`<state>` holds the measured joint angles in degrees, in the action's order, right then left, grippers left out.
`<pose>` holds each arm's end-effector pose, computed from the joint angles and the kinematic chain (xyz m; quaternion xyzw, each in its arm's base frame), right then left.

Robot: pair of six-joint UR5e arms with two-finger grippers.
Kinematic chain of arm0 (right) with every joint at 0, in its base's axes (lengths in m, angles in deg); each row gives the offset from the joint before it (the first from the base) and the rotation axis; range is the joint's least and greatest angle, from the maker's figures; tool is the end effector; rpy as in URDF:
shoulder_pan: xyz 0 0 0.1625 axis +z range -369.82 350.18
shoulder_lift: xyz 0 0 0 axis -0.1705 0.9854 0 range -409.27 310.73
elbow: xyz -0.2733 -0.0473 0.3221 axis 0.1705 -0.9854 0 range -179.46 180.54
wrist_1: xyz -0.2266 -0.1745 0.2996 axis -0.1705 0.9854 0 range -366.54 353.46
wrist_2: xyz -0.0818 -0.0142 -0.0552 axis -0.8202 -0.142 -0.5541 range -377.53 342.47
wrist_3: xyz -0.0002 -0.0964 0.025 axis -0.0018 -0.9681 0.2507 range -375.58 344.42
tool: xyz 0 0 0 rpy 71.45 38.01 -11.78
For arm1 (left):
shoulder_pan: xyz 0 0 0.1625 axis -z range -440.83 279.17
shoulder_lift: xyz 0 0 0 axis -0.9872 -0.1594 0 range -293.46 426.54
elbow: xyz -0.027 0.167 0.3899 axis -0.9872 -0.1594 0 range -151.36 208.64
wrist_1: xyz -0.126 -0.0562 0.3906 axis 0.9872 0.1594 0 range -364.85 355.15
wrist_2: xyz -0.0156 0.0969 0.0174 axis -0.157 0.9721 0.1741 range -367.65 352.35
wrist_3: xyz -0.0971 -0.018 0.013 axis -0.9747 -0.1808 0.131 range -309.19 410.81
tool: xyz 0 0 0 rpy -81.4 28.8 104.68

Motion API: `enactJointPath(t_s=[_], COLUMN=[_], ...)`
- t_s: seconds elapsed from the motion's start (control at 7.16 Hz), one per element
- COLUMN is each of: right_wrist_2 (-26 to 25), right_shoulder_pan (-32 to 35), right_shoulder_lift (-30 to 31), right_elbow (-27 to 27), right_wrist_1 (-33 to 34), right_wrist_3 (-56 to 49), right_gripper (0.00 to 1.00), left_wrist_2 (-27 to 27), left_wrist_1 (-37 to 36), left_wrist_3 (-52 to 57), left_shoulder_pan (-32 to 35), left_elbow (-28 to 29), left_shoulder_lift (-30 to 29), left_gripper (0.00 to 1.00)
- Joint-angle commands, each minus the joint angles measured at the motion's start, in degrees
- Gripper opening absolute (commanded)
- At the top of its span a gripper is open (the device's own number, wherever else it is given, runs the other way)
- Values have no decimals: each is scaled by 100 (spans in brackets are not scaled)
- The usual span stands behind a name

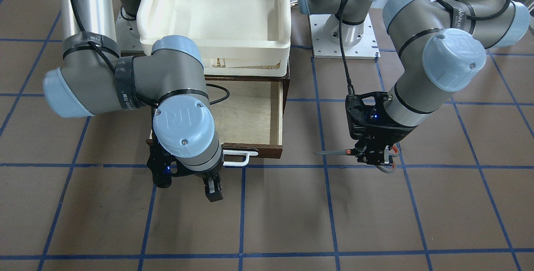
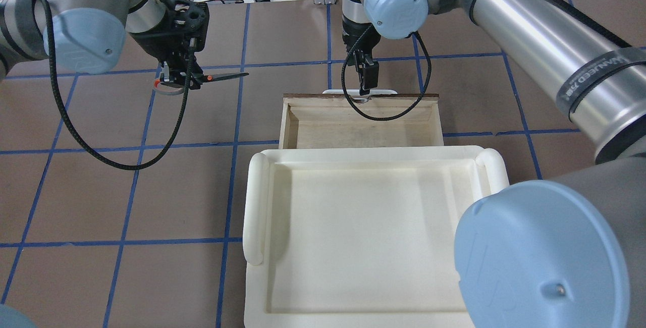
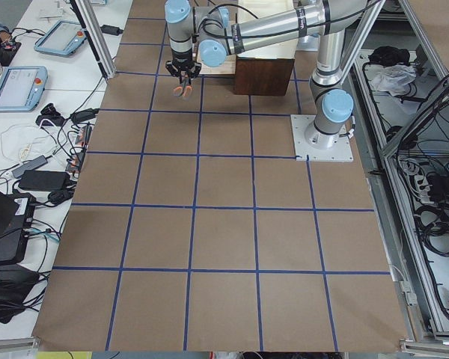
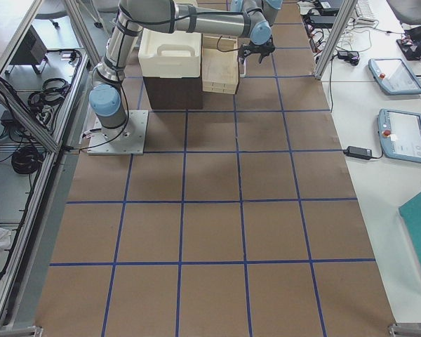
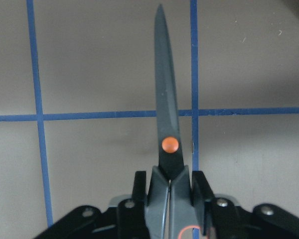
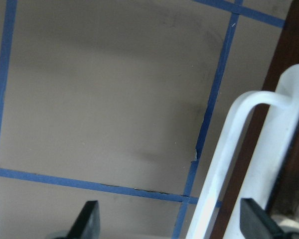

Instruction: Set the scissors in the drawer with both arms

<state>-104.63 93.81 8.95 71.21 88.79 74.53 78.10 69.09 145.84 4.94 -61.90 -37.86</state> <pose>0.2979 -0.6413 0.3283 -0.6188 -0.7827 -0.0582 0.0333 -0.0971 -0.5951 0.3757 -0.7117 -0.7014 0.0347 0.0165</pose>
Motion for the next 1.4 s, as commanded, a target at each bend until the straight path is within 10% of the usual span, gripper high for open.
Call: enactJointPath(t_s=[0.0,0.84,1.26], right_wrist_2=[-87,-658,-641], right_shoulder_pan=[-26,-1307,-1609], right_shoulder_lift=[565,2085,2807], right_elbow=[78,807,834], right_wrist_1=[-313,-384,-726], right_wrist_3=[-812,-6884,-7455], right_gripper=[100,100,100], left_wrist_2=[47,628,558], left_wrist_1=[24,180,174], left_wrist_3=[-168,-1073,-2397], left_shoulder_pan=[28,879,1984], left_elbow=[1,80,89], left_shoulder_lift=[16,296,227], left_gripper=[0,0,0])
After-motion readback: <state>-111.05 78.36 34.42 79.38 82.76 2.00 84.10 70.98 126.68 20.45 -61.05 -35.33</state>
